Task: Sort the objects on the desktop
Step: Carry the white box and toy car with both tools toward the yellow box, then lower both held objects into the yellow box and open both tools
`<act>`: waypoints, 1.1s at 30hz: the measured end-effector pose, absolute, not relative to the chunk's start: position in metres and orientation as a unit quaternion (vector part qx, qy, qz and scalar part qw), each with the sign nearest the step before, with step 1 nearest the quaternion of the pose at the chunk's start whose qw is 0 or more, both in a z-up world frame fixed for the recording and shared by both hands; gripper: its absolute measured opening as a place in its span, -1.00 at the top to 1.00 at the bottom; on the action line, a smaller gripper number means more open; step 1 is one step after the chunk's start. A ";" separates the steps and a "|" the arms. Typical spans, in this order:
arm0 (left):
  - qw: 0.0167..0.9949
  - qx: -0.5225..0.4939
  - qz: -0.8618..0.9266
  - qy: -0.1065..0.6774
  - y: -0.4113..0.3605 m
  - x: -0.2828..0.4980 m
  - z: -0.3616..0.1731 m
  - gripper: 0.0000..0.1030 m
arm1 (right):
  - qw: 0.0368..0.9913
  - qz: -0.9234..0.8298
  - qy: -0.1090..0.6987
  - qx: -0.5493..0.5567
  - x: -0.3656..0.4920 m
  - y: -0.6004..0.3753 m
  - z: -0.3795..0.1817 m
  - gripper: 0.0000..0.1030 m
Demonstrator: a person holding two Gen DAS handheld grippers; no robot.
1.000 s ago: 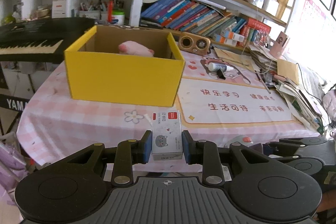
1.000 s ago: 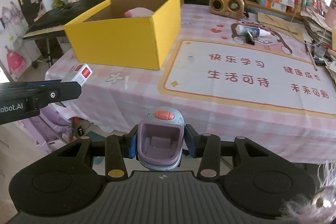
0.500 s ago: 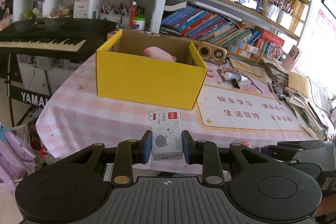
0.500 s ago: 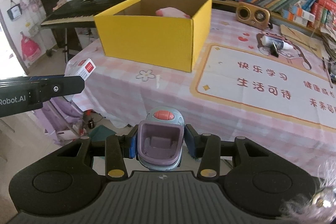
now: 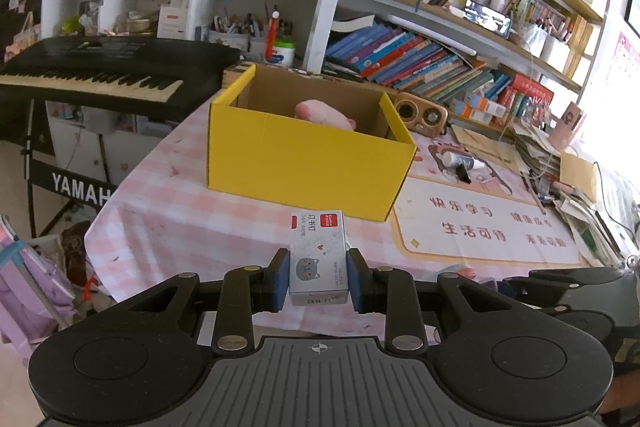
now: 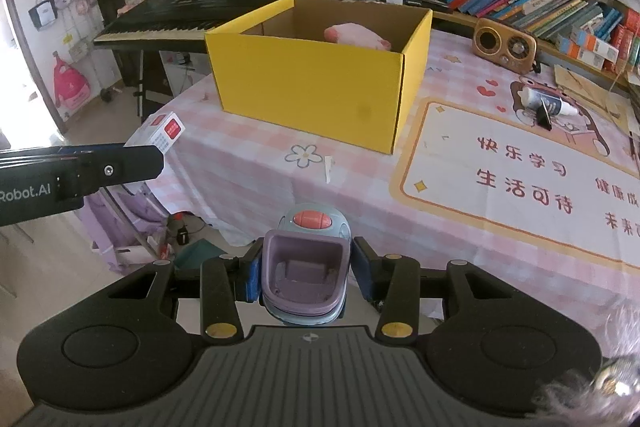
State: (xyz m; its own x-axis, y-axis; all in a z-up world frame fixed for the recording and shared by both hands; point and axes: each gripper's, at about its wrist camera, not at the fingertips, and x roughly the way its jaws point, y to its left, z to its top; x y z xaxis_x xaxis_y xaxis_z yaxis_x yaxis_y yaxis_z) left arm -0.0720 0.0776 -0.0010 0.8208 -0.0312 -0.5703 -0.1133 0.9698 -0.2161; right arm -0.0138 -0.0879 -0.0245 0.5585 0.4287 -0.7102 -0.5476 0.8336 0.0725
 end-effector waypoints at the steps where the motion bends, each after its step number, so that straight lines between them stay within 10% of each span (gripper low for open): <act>1: 0.947 -0.121 0.021 0.298 0.078 -0.070 -0.001 0.45 | 0.880 0.278 0.378 -0.079 -0.012 -0.088 -0.024 0.20; 33: 0.958 -0.073 0.071 0.267 0.101 0.103 0.028 0.45 | 0.883 0.350 0.299 -0.091 0.166 -0.045 0.029 0.19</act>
State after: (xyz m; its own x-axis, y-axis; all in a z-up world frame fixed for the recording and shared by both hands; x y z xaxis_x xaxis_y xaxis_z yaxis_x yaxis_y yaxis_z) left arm 0.1025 0.1013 0.0283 0.8468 0.0971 -0.5230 -0.1756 0.9791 -0.1025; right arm 0.1657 -0.0452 0.0292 0.5763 0.5647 -0.5908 -0.6729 0.7381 0.0491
